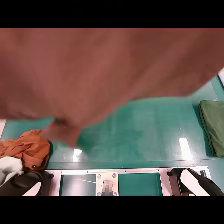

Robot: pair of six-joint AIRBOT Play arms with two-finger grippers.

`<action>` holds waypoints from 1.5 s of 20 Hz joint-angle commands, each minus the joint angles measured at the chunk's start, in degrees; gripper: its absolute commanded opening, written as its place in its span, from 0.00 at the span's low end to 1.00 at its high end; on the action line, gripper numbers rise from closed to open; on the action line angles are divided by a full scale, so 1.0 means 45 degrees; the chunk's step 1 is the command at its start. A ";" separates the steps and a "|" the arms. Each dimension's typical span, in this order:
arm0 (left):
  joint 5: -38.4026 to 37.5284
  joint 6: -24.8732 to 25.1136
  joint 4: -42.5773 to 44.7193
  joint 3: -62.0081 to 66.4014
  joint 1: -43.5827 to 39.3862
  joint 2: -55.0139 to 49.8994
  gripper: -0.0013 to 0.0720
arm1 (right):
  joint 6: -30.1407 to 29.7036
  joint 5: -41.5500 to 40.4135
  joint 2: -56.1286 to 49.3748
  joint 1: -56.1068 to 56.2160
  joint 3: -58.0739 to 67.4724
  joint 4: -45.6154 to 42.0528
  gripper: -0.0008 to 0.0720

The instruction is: Fold the shirts.

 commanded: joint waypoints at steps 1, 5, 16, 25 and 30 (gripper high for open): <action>0.0257 0.0131 0.0447 -0.1307 0.0015 0.0214 0.06 | 0.0049 0.0481 0.0359 0.0019 -0.1185 -0.0544 0.03; 0.0831 0.0126 0.0529 -0.4313 0.0015 -0.0729 0.06 | -0.0510 0.0971 0.0355 0.0024 -0.4619 -0.0544 0.03; 0.4935 0.1122 -0.2297 -0.5678 0.0019 -1.0720 0.06 | -0.4469 -0.4750 -0.6159 0.2205 -1.1589 0.0413 0.03; 0.3706 0.0874 -0.2735 -0.4741 0.0185 -1.1468 0.65 | -0.4580 -0.3298 -0.9568 0.1409 -0.8553 -0.0102 0.33; -0.1549 0.0049 -0.2569 -0.1967 0.1467 -1.1108 0.05 | -0.3866 0.0413 -0.8869 -0.0777 -0.8650 -0.1224 0.07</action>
